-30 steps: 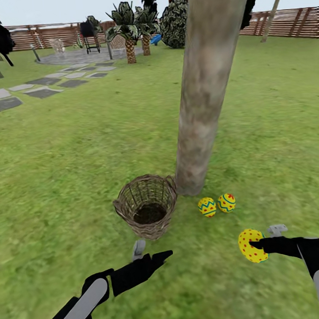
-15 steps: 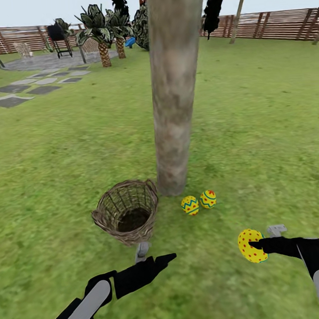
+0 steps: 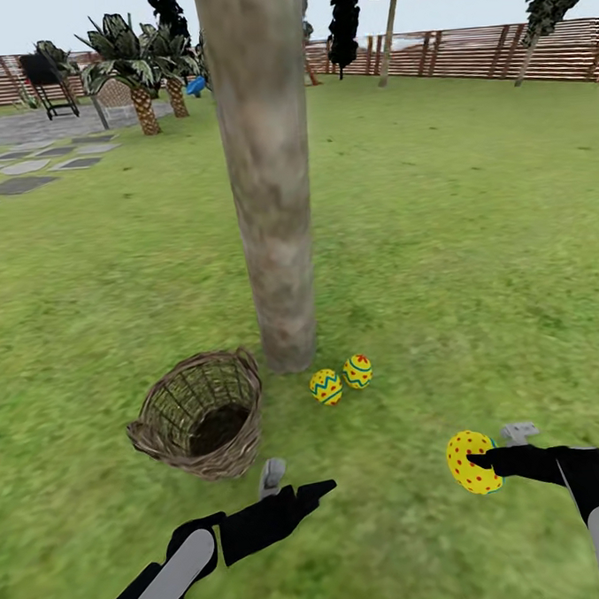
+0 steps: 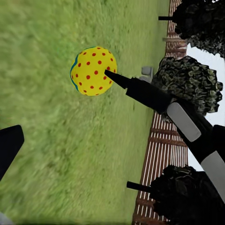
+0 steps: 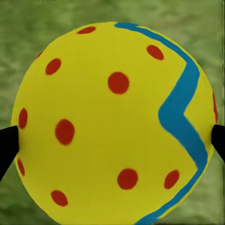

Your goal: Take the three Easter eggs out of the wicker basket on the lawn in the garden, then place them on the lawn next to a single tree (choose any tree) so that all three eggs are next to the same tree and none are left in the basket.

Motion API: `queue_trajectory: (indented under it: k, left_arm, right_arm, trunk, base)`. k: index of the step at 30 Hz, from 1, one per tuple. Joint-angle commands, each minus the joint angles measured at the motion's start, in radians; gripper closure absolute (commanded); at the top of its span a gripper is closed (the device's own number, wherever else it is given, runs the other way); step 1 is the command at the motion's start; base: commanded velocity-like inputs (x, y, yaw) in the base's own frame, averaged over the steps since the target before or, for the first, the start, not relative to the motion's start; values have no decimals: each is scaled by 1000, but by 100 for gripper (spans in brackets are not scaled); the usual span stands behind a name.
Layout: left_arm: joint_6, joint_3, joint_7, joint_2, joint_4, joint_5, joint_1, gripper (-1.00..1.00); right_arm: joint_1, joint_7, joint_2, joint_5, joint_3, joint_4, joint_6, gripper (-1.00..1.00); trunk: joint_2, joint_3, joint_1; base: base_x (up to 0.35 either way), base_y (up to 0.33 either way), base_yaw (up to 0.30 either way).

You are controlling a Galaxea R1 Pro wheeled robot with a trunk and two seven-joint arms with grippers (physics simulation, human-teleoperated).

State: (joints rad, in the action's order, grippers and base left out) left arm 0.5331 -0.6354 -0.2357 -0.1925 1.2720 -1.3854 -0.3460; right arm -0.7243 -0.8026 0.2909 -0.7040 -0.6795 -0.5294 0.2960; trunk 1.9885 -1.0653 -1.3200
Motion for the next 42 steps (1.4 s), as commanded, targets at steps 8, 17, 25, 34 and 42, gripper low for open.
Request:
queue_trajectory:
  k: [8,17,25,34,42]
  left_arm:
    - [2,-1,0,5,1,-6,-1,-100]
    - [2,-1,0,5,1,-6,-1,-100]
    - [2,-1,0,5,1,-6,-1,-100]
    - [2,-1,0,5,1,-6,-1,-100]
    - [2,-1,0,5,0,-5,-1,-100]
  right_arm:
    - [-1,-8,-1,-3,-6,15,7,100]
    - [-1,-8,-1,-3,-8,17,6,100]
    - [-1,-7,-1,-3,-7,19,6,100]
    - [-1,-9,-1,-3,-8,20,6,100]
    - [-1,-5,-1,-3,-8,44,4,100]
  trunk:
    - [0,3,0]
    - [0,7,0]
    - [0,11,0]
    - [0,17,0]
    - [0,22,0]
  base:
    - [126,0,-291]
    - [139,0,-291]
    - [140,0,-291]
    - [152,0,-282]
    - [185,0,-189]
